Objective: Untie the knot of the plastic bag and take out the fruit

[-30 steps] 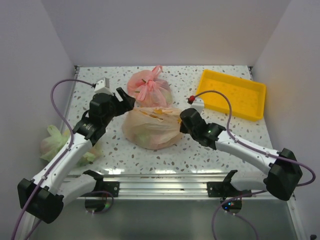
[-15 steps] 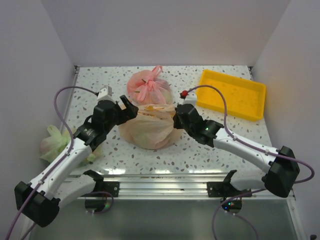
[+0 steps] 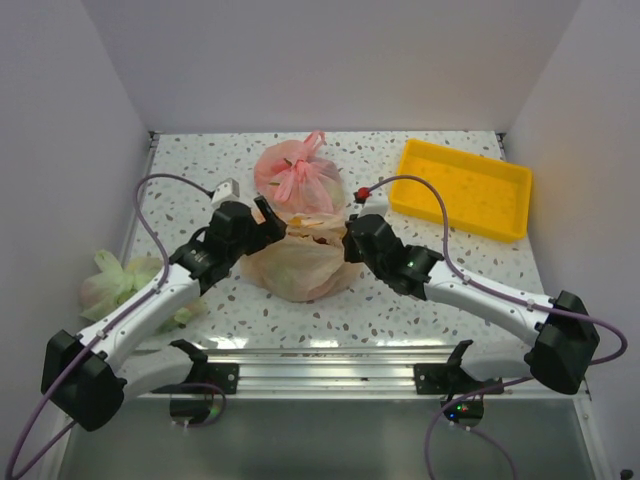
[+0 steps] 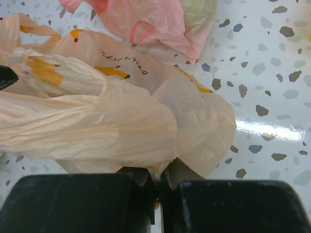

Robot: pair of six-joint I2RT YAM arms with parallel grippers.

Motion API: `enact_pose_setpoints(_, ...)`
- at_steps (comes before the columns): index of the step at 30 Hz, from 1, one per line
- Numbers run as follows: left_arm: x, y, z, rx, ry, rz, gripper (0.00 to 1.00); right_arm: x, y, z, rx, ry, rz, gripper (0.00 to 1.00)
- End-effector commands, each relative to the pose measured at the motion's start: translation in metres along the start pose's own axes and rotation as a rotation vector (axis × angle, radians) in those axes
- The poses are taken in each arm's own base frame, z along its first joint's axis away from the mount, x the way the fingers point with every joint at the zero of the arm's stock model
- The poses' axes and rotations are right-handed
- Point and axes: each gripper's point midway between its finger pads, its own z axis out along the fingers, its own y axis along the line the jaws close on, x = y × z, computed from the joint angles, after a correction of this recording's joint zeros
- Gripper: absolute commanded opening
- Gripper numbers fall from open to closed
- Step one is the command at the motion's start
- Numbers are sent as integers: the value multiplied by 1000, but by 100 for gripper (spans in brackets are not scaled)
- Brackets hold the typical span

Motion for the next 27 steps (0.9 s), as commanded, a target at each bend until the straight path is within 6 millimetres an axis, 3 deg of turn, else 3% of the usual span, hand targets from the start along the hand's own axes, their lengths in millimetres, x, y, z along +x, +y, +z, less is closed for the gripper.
enact_pose_setpoints(1,-1,-11,-9,55,-25,-24,100,-17,5,-4,-18,-69,21,0)
enact_pose_setpoints(11,12,29,-12,-39,-74,-48,100,-19,10,-4,-45,-72,3,0)
enact_pose_setpoints(14,13,27,-8,-43,-69,-61,99,-15,10,-3,-52,-61,4,0)
enact_pose_setpoints(19,-2,10,-12,21,-112,-108,99,-13,11,-4,-60,-57,-2,0)
enact_pose_setpoints(27,-2,21,-6,-34,-134,-110,99,-17,12,-7,-73,-70,-5,0)
